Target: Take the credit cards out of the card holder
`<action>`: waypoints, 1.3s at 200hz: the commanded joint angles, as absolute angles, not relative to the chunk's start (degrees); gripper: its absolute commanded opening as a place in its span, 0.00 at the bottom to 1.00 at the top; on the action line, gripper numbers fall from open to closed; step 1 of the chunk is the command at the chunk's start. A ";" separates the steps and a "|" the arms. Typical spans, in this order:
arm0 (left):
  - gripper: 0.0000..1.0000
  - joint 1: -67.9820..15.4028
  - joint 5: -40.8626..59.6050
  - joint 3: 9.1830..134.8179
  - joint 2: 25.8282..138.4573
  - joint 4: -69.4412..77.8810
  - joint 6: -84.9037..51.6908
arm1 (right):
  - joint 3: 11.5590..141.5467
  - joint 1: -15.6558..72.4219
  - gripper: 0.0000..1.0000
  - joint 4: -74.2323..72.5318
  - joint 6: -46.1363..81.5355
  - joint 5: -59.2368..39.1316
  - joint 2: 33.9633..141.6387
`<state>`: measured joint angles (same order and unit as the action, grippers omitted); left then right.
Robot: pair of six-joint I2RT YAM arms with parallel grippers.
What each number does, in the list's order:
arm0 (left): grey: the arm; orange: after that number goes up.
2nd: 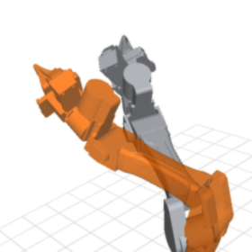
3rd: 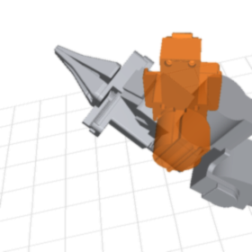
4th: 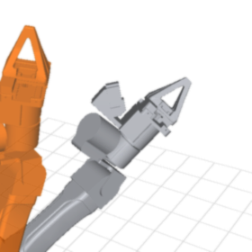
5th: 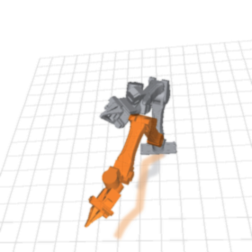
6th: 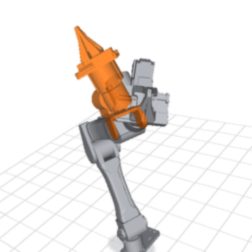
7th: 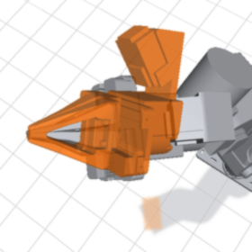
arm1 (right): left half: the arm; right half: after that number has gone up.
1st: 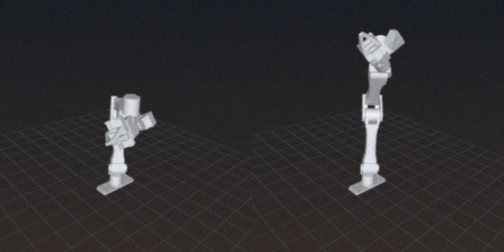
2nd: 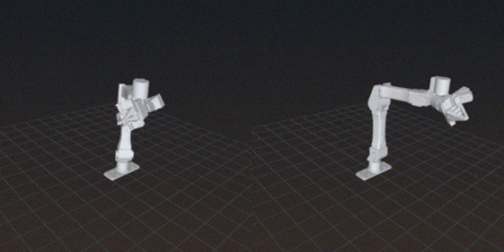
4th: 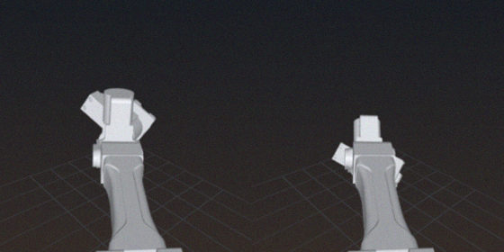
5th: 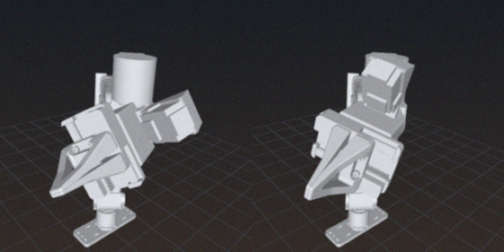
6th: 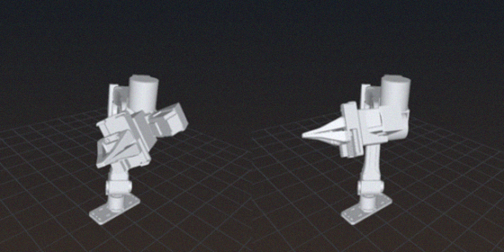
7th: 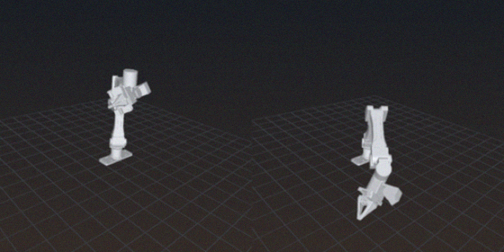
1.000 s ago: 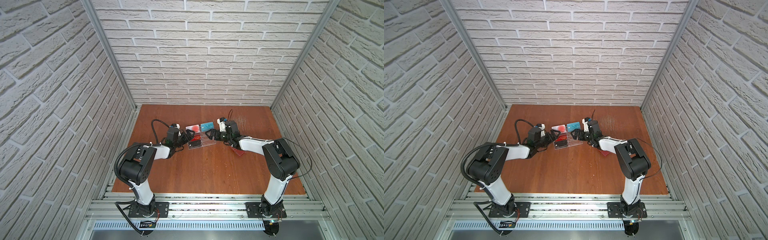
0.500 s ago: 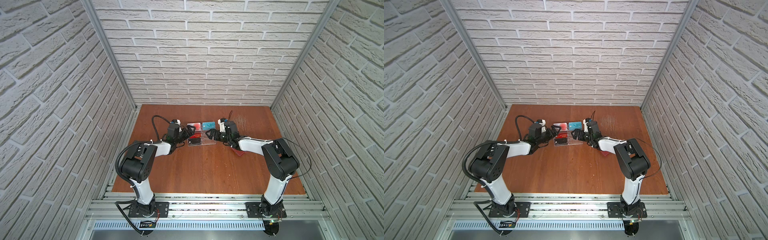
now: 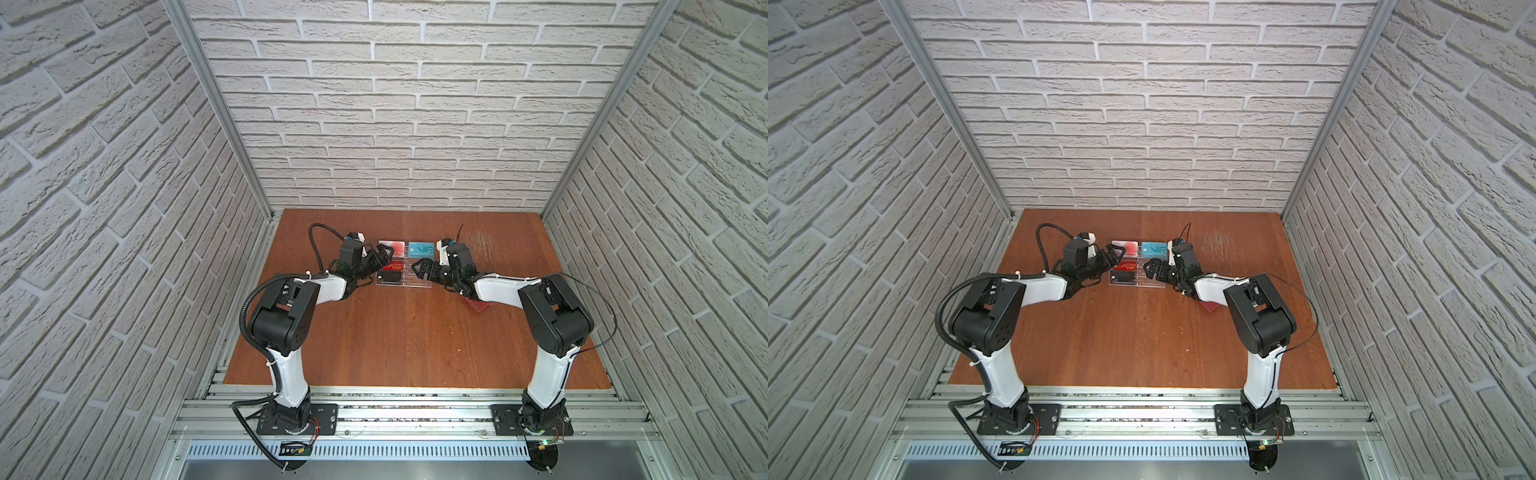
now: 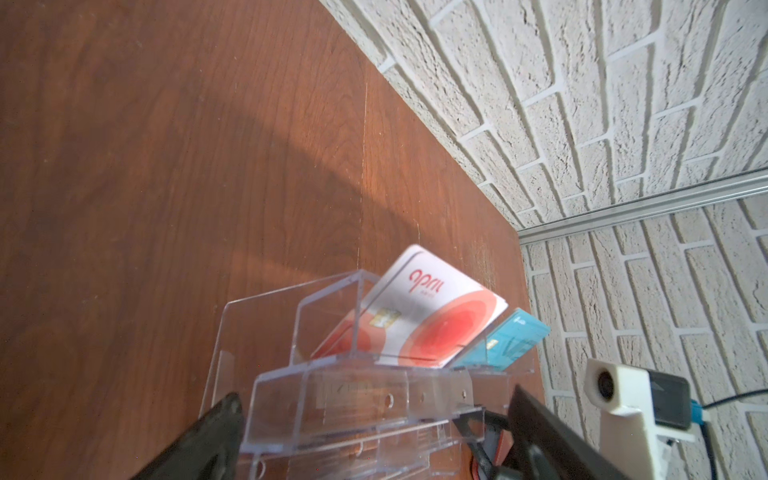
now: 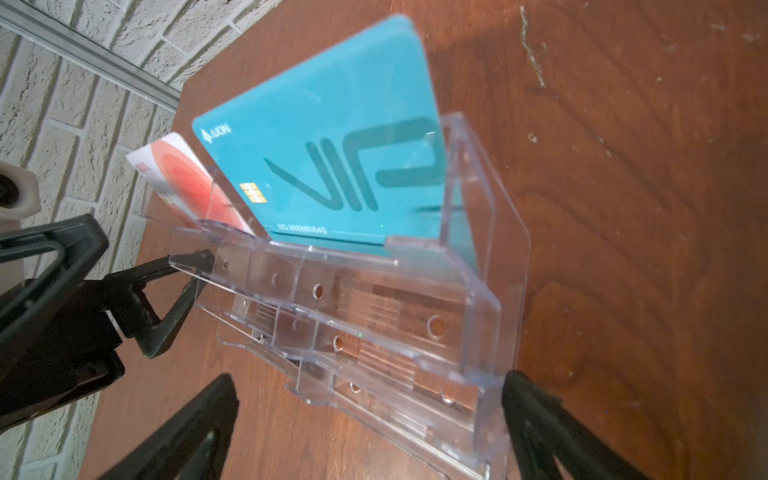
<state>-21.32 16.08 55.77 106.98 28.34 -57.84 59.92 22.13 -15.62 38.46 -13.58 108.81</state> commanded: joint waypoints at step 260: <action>0.98 -54.00 -23.25 63.21 97.57 5.59 -23.15 | 36.63 6.76 1.00 24.21 34.09 6.42 61.39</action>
<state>-53.65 -25.65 59.18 94.50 3.46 -23.57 36.16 10.31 27.11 37.56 12.23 58.54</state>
